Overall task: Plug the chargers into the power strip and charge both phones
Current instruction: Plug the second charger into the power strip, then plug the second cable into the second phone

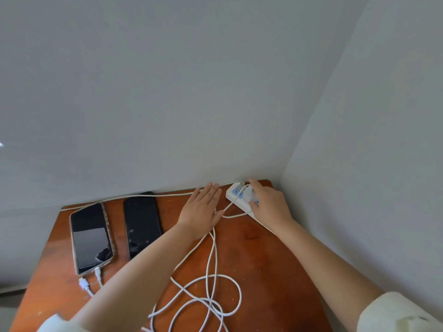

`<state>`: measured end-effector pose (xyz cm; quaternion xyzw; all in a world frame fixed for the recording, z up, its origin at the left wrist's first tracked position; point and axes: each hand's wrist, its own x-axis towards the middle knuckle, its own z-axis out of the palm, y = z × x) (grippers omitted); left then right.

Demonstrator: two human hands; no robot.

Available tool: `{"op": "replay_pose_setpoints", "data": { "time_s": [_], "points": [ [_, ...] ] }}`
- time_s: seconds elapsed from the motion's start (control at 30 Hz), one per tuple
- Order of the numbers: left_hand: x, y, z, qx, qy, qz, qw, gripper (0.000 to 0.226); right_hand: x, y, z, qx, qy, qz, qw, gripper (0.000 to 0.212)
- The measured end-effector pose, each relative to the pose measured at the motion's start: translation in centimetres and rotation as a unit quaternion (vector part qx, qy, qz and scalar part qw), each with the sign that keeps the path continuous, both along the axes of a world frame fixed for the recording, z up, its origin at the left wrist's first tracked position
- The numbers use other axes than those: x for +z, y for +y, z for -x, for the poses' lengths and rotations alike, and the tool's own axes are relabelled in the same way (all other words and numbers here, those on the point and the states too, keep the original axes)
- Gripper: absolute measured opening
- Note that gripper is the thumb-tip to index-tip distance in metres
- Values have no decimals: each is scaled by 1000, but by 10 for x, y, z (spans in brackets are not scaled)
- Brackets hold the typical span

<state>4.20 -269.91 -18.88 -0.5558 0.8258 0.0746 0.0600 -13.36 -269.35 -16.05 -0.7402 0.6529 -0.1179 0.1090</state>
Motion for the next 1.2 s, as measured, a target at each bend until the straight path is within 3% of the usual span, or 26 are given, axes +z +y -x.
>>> {"op": "replay_pose_setpoints", "data": {
  "time_s": [0.13, 0.23, 0.5, 0.6, 0.67, 0.8, 0.97, 1.07, 1.2],
  "points": [
    [-6, 26, -23, 18, 18, -14, 1000, 60, -10, 31, 14, 16, -29, 106, 994, 45],
    [-14, 49, -43, 25, 40, -16, 999, 63, -30, 73, 10, 36, -18, 113, 993, 26],
    [-28, 122, -105, 56, 91, -47, 993, 59, -73, 158, -46, 72, 21, -25, 997, 49],
    [-30, 147, -134, 91, 89, -62, 990, 58, -75, 175, -72, 43, 38, -90, 994, 75],
    [-32, 164, -155, 92, 81, -67, 990, 60, -81, 184, -83, 19, 50, -119, 991, 80],
    [-46, 192, -202, 80, 67, -42, 994, 100, -90, 191, -93, -21, 43, -121, 992, 79],
    [-60, 207, -242, 131, 72, -67, 986, 106, -92, 195, -100, -47, 30, -89, 994, 74],
    [-62, 207, -243, 140, 67, -73, 985, 95, -93, 196, -104, -62, 30, -72, 995, 57],
    [-62, 208, -244, 137, 77, -58, 986, 73, -93, 198, -109, -64, 50, -44, 996, 60]
  ]
}}
